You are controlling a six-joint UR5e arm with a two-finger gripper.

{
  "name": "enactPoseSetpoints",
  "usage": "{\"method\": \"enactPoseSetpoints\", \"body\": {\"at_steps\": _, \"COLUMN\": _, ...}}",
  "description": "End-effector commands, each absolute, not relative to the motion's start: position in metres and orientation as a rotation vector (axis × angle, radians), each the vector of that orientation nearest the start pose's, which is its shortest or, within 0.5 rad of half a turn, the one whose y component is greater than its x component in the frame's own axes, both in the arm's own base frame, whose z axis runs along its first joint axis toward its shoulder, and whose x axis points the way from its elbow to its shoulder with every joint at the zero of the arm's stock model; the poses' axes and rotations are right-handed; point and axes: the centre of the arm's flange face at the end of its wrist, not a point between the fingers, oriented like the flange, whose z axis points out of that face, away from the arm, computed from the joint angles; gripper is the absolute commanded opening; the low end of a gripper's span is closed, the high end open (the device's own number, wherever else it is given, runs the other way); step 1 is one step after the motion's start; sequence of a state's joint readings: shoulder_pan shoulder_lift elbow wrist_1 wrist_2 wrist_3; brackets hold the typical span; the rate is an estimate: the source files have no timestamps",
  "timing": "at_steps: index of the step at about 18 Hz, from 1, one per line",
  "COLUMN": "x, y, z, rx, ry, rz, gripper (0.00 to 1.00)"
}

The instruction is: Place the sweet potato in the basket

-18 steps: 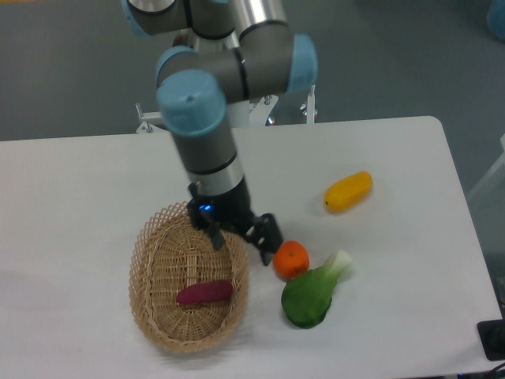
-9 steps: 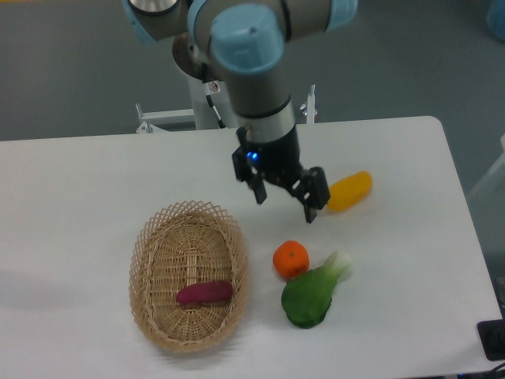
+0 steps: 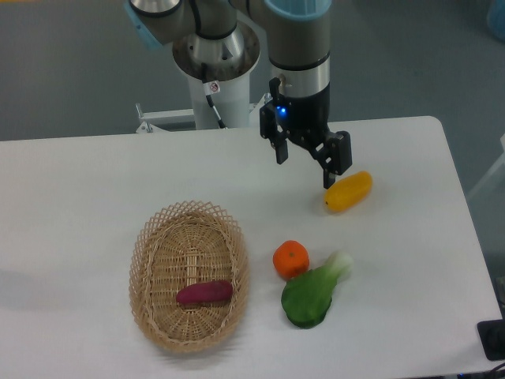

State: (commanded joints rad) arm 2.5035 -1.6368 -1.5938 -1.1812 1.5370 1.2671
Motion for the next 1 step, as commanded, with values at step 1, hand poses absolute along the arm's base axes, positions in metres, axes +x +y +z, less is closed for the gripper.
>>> {"method": "enactPoseSetpoints", "body": {"at_steps": 1, "x": -0.3544, "y": 0.434, "z": 0.4862, "rx": -2.909, "ry": 0.501, "rz": 0.376, "gripper": 1.0}}
